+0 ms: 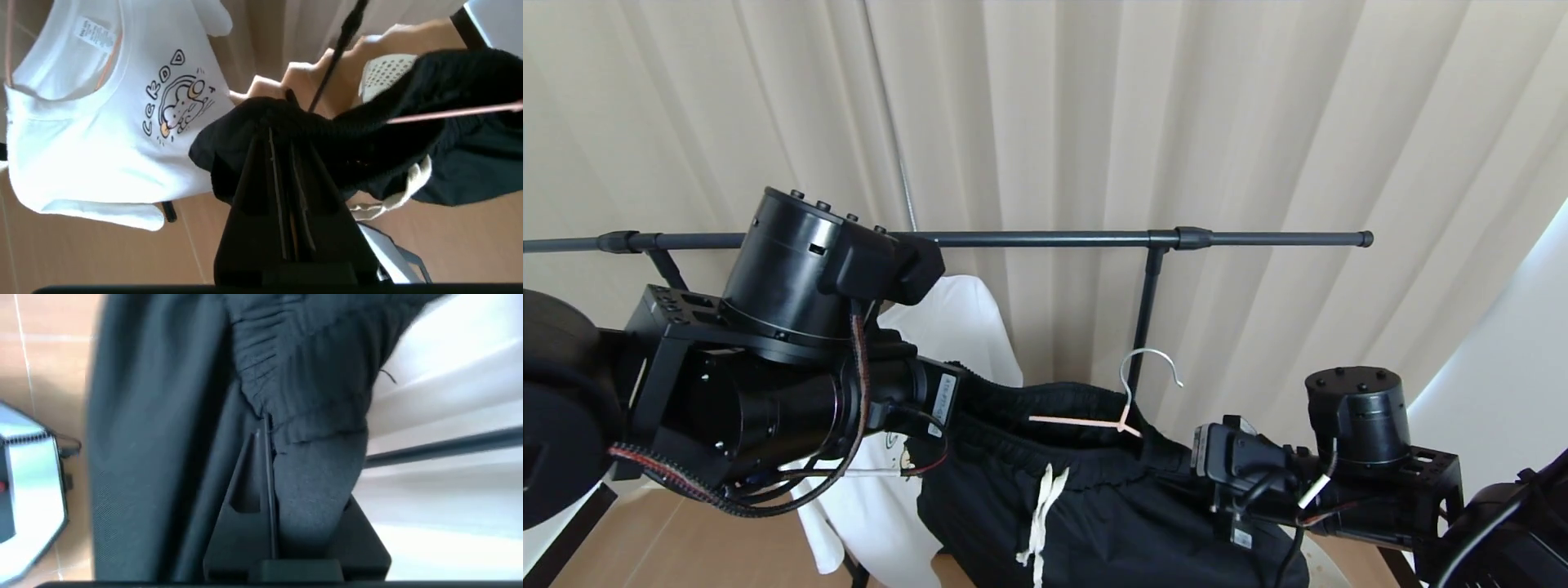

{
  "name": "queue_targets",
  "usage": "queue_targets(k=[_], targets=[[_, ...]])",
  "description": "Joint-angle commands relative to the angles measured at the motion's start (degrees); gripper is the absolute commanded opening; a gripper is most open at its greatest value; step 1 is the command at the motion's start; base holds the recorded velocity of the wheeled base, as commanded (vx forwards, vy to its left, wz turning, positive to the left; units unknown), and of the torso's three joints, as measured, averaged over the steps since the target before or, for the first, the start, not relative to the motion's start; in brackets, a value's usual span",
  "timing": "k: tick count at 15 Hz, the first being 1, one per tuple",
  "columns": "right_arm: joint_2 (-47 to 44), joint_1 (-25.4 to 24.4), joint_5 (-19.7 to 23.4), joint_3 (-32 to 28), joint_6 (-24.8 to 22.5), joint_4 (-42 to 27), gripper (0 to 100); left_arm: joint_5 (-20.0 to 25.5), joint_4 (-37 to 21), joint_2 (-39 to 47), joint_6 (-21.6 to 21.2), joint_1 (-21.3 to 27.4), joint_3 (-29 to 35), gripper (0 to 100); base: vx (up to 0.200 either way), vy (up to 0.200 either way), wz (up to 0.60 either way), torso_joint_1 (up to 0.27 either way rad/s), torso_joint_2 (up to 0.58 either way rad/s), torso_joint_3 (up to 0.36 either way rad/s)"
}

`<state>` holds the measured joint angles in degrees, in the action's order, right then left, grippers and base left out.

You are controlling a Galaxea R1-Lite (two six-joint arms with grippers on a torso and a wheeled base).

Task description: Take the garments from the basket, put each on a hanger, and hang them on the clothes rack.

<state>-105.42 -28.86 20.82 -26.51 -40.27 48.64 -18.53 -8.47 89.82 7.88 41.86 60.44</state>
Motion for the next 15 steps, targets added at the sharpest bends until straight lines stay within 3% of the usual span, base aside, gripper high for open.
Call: queue_targets(k=[1,8,11,13,15], targets=[[1.1,-1.3,0.0,-0.6,3.4,2.7,0,0.1,-1.1,-0.2,0.2,2.2,0.0,0,0.000,0.000,0.00,0.000,0.00,0.000],[1.2,-5.5,-4.8,-0.6,10.0,10.7,0,0.4,-2.7,0.1,3.9,3.7,-1.6,0,0.000,0.000,0.00,0.000,0.00,0.000],[0.2,-7.4,-8.5,-0.6,11.8,12.3,0,1.0,-2.6,0.1,8.1,8.4,-1.6,0,0.000,0.000,0.00,0.000,0.00,0.000],[-1.2,-7.6,-10.2,-0.9,11.8,12.4,0,3.9,-2.4,0.3,12.0,10.6,-0.8,0,0.000,0.000,0.00,0.000,0.00,0.000],[-2.9,-8.8,-11.9,-1.5,11.9,12.4,0,5.4,-2.4,0.0,12.8,10.9,-0.5,0,0.000,0.000,0.00,0.000,0.00,0.000]])
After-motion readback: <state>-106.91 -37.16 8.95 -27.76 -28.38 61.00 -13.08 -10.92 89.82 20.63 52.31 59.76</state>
